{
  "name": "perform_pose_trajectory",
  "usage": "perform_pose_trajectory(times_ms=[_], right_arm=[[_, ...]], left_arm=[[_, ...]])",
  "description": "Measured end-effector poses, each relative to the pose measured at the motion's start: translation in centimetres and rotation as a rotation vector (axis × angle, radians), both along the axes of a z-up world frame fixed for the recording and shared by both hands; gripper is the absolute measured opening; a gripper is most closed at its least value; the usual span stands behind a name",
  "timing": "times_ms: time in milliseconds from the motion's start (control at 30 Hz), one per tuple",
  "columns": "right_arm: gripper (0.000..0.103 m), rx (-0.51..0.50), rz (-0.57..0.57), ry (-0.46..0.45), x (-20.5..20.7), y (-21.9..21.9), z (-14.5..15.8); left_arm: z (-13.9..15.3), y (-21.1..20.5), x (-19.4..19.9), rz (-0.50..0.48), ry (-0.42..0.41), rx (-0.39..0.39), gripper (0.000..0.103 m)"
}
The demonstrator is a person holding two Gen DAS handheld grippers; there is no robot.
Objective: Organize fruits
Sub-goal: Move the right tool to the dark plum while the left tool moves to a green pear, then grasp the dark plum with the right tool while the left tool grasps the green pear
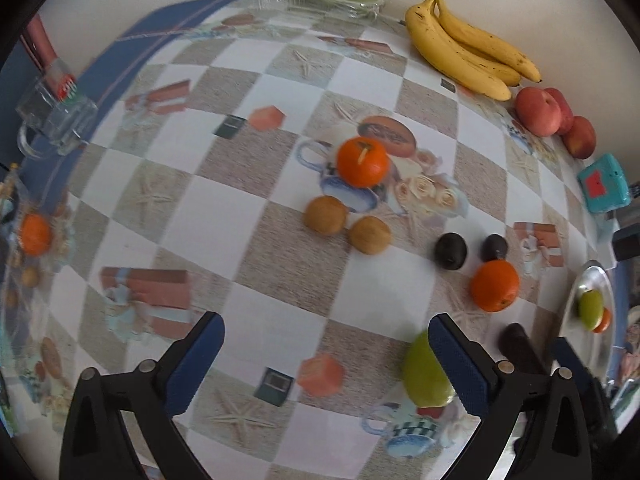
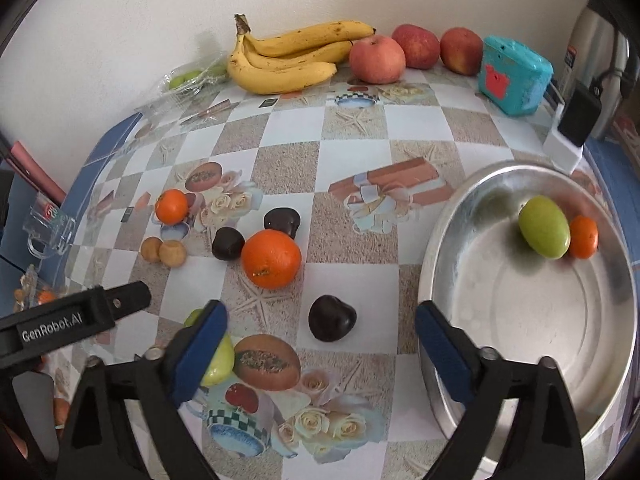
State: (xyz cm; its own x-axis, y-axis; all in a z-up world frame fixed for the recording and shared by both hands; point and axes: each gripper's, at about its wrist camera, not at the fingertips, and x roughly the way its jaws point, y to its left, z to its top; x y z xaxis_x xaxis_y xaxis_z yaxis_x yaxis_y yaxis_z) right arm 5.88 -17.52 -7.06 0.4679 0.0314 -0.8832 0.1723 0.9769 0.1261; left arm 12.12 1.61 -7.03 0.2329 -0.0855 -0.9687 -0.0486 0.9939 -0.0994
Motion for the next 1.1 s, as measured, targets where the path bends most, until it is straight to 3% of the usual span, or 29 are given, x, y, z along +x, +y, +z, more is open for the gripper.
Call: perform_pose_trajectory(times_ms=[267,333,467,700,833,1033,1100], right_arm=[[0.074,-0.019,0.017,0.035,0.5,0.4,-1.1],[0.067,-0.032,0.015,0.038,0.5,0.3,-1.3],[0.064,-0.041,0.025,0.047,0.6,0.4,-1.7],[0.040,-0.044,0.036,0.064,0.7,0.5,-2.2],[0.028,-0.033,0.028,0.056,0.6,0.3,-1.9],[0.027,-0.016,0.034,0.054,0.5,0.1,-1.7],[0.027,-0.017,0.032,0.054,0.5,0.1,-1.8]], left_arm=[[-0.2,-1.5,-0.3,-0.037,0.009,-0.014,0.101],[-0.4,-1.8,-0.4,-0.046,0.020,-0.024,0.094],[-0.7,-2.7,-0.7,-0.067,0.043,-0.055,0.088],[-1.1,-3.4,-1.1,-0.074,0.066,-0.091,0.074],[-1.2,-3.4,-1.2,-0.068,0.077,-0.114,0.073],[-1.1,-3.8,-1.5,-0.075,0.080,-0.118,0.073],[-1.2,-4.1,-1.5,-0.081,0.079,-0.122,0.067]])
